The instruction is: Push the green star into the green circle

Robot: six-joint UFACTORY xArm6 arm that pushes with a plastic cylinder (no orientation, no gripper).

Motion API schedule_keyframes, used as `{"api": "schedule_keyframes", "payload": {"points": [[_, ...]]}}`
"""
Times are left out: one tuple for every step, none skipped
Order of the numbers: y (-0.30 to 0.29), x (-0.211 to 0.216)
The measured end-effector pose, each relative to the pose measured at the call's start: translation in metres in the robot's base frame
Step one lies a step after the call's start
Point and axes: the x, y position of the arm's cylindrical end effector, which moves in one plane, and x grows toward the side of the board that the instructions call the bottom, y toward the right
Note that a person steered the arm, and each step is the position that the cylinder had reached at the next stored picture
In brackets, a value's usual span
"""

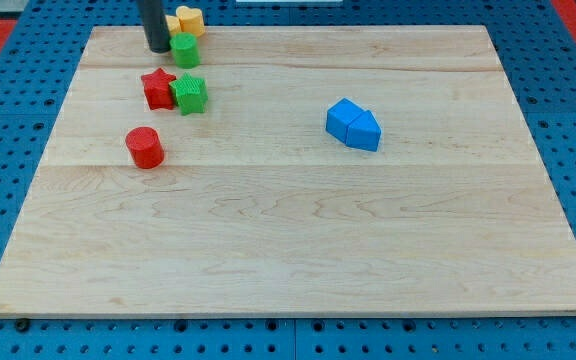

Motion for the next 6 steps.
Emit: {"api": "schedule_keyframes", "payload": {"points": [[0.033, 0.012], [0.078, 0.032], [0.145, 0.036], [0.129, 0.104], [0.065, 0.142], [-0.006, 0.149]]}}
